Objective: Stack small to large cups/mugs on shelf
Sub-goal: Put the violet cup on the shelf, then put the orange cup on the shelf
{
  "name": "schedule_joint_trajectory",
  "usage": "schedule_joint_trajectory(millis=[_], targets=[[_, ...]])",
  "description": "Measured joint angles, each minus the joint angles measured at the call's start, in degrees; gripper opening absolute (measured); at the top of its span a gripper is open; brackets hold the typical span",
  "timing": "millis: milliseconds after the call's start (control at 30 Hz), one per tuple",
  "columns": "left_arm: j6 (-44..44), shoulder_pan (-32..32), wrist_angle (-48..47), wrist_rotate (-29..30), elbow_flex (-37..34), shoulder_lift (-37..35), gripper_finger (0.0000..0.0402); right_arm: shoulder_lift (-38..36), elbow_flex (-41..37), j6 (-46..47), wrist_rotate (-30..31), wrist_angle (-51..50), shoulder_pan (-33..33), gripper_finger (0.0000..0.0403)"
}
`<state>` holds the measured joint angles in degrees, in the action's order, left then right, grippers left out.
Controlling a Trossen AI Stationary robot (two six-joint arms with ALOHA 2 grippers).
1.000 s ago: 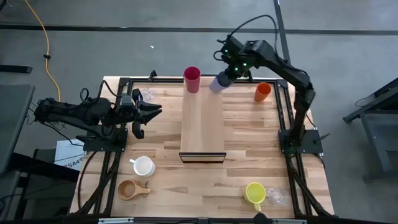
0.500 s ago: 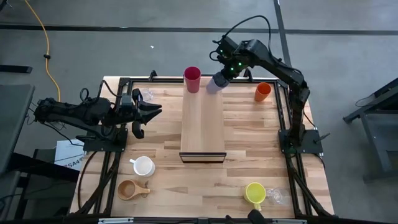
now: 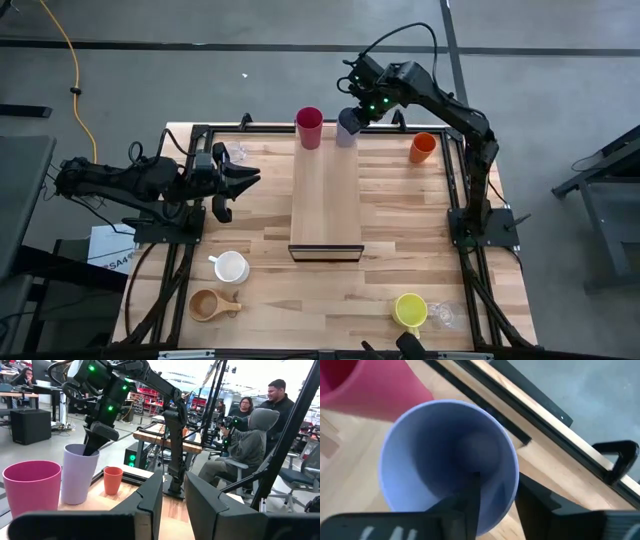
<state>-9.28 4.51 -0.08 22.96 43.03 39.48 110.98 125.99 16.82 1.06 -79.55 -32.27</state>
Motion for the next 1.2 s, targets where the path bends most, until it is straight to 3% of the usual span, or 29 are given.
schedule_joint_trajectory(millis=[200, 633, 967, 1100, 1200], targets=[[0.0, 0.0, 0.0, 0.0, 0.0, 0.0, 0.0069, 0.0, 0.0, 0.1, 0.0, 4.1, 0.0, 0.0131], [0.0, 0.0, 0.0, 0.0, 0.0, 0.0, 0.0069, -0.4, 0.0, -0.5, 0.0, 10.8, 0.0, 0.0134], [0.0, 0.0, 0.0, 0.0, 0.0, 0.0, 0.0069, -8.3, -0.4, -7.2, 0.2, 10.1, 0.7, 0.0134], [0.0, 0.0, 0.0, 0.0, 0.0, 0.0, 0.0069, -14.3, -6.0, -11.5, 0.9, 6.1, 3.9, 0.0134], [0.0, 0.0, 0.0, 0.0, 0.0, 0.0, 0.0069, -22.0, -16.7, -11.3, 2.5, 8.5, 7.4, 0.0134]])
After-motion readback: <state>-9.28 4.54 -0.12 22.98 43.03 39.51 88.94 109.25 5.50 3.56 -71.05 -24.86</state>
